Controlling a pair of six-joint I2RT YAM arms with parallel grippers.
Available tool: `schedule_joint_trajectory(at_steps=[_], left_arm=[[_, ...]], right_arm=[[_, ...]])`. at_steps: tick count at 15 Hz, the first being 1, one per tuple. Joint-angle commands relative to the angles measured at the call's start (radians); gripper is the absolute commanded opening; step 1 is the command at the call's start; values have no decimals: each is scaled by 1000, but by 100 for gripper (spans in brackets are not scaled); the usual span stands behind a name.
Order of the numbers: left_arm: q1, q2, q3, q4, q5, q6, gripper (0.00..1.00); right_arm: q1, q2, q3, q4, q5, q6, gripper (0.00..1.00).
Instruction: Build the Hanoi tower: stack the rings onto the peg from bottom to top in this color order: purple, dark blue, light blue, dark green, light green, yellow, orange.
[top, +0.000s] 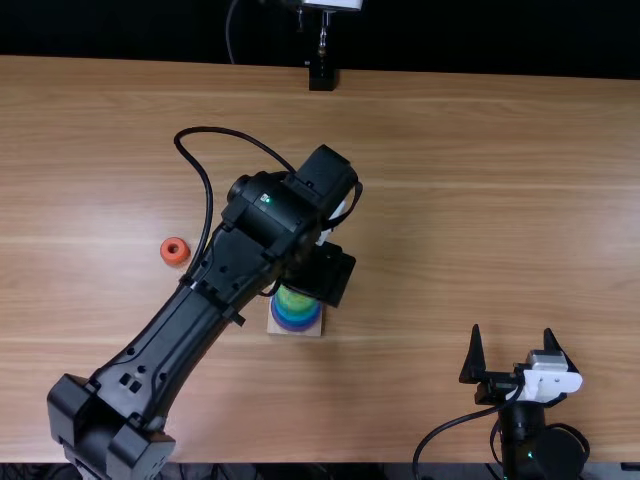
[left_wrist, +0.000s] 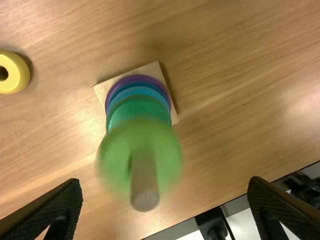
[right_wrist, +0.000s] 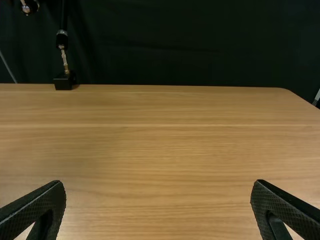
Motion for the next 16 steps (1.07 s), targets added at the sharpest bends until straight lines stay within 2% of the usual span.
schedule_joint_trajectory(at_steps=[1,5,7,10,12,14,16], left_arm=[[25,2,-17,-2,4,-4,100],[84,-18,-13,20,4,-2,100],[146,-56,-10,94,0,0,100],[218,-72,-7,100,-11,1,100],[282,-107,-15,101,-69,3,100],[322,-115,-92,138,-115,12,100],[353,-139,-213,245,-136,18,100]], right_arm=[[-8,-13,-15,-19,19,8,100],[-8,-13,-15,-19,19,8,100],[-8,-13,-15,-19,19,8,100],[-8,-13,-15,-19,19,8,100],[-8,-13,-15,-19,19,8,100],[-8,-13,-15,-19,19,8,100],[-8,-13,-15,-19,19,8,100]])
